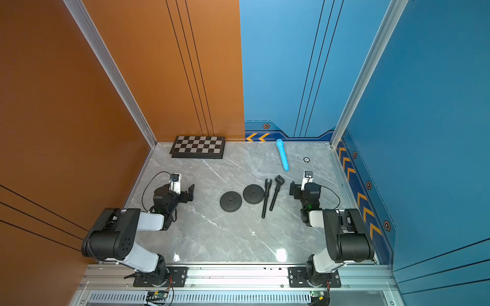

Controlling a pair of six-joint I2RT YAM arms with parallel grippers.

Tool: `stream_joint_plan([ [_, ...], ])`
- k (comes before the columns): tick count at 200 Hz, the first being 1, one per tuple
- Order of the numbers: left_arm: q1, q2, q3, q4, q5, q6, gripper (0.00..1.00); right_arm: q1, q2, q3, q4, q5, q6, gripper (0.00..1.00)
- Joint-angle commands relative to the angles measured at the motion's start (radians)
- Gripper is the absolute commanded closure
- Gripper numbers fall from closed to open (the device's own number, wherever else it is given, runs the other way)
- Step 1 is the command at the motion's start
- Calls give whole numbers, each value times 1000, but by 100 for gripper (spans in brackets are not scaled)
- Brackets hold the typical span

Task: Assemble a microphone stand
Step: Pick up the microphone stand pole from the center of the board.

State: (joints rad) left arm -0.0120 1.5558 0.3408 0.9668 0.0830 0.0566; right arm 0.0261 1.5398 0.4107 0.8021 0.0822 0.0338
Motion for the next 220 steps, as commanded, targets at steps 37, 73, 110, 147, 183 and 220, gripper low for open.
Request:
stream_joint_plan([
  [37,9,-7,7,-13,16,5,2,-3,-25,-7,-11,21,18,0],
  [73,7,-16,0,-11,28,11,2,-3,-24,-6,-11,22,17,0],
  [110,21,-13,3,-11,76,8,2,-3,-23,-7,-11,21,18,0],
  [147,30,-12,3,-11,97,5,2,-5,-24,-6,-11,20,19,0],
  [183,95,-2,11,-10,174,-49,2,-9,-24,-6,-11,11,23,0],
  [220,73,-73,-20,-10,64,-59,2,-12,-113,90,-248,-11,9,0],
])
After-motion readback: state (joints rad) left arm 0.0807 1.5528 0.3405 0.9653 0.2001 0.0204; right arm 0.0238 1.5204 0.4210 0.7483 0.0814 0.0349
